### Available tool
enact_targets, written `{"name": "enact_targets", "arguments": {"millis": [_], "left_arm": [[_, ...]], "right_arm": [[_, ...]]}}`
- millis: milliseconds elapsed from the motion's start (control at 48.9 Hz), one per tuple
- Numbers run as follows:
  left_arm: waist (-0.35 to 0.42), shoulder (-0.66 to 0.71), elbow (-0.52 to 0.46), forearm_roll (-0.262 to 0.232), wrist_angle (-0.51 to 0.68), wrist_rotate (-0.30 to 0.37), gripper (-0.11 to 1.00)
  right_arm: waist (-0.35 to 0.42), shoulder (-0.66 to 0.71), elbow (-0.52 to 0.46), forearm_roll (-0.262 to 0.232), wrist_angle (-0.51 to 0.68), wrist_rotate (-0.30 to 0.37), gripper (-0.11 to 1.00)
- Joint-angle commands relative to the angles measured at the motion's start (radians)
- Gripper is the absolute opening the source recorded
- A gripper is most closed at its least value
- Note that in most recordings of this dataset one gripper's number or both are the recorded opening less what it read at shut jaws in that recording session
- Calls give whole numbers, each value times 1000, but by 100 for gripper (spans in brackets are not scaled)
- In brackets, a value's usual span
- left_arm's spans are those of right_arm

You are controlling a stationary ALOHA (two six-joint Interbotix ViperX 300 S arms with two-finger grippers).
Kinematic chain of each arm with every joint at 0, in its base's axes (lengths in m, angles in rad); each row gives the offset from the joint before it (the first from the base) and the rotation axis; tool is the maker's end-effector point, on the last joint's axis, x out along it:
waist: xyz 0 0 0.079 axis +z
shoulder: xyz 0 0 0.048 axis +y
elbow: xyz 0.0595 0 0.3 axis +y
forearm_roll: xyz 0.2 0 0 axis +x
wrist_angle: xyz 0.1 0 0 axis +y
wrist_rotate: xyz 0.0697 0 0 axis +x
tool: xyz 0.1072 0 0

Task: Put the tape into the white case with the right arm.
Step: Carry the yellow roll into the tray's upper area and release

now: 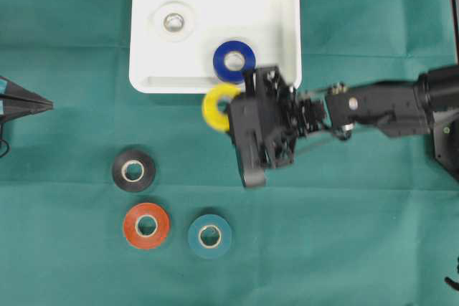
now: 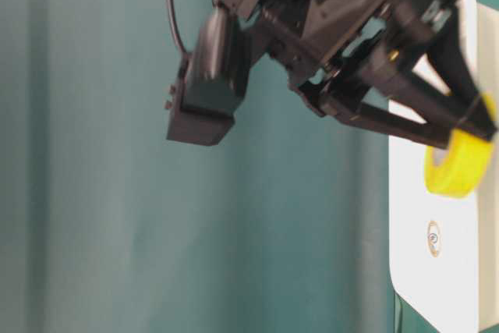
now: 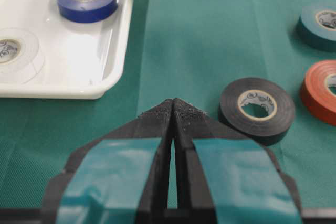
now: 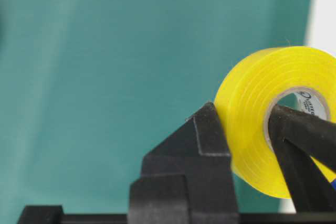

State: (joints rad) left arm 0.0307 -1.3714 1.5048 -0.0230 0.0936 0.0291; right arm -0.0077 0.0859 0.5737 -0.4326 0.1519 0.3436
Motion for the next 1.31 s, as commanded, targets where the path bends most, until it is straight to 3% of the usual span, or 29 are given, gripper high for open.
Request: {"name": "enact_targets", "arguments": {"millis": [0, 532, 1249, 1290], "left_arm": [[3, 8, -12, -2, -9, 0, 0], [3, 8, -12, -2, -9, 0, 0], [3, 8, -12, -2, -9, 0, 0], [3, 8, -12, -2, -9, 0, 0]], "right_arm": [[-55, -31, -18, -3, -23, -2, 3], [-328, -3, -15, -3, -184, -5, 3], [-393, 29, -25, -3, -212, 0, 3], [-393, 28, -25, -3, -213, 0, 6]]}}
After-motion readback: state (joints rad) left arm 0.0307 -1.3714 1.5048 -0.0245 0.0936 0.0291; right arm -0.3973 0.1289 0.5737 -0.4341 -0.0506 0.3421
